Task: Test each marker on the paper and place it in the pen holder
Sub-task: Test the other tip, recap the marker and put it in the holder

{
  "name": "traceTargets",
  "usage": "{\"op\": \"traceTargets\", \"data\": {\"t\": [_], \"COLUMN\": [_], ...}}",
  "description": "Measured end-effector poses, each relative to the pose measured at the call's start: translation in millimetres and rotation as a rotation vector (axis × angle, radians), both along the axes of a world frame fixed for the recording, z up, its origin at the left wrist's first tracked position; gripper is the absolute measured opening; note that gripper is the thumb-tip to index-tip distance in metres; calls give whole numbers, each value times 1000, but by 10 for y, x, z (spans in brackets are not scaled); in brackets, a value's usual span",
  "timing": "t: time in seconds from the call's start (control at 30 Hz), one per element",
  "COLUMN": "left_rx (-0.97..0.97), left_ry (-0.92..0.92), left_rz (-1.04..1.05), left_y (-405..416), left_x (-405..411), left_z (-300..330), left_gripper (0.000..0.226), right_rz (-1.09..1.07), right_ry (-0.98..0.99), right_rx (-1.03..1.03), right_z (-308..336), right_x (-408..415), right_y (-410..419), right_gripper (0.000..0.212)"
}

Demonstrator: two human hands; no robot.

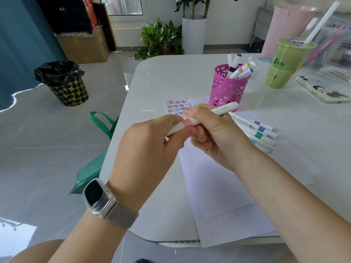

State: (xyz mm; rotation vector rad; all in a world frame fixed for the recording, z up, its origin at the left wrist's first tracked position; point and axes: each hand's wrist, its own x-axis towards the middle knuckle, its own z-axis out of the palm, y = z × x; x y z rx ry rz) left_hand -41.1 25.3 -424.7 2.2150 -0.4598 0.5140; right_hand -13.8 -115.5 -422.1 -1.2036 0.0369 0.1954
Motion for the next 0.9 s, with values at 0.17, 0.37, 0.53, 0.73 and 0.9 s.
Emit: {"op": "traceTargets", "data": {"t": [0.17,0.37,0.53,0.73,0.9], "left_rx": [-123,-496,-1129,-1249,-1311], "left_ry": [113,429,813,954,884], "left_rz": [29,14,121,134,163], "left_y": [-40,-119,-13,-131,-118], "left_x": [31,41,144,122,161], "left_z": [-5,105,109,68,73], "left_gripper": [16,40,52,44,36], "right_rz": [-76,-119,-41,-11,-22], "right_ry": [-18,91,11,-14,25], "right_rx": [18,121,-94,-134,-67], "right_z": [-21,-42,-55,-224,-223], "right_x": [3,16,-15,-146,-191], "right_y": [35,22,100,309,357], "right_gripper": [37,32,36,44,45]}}
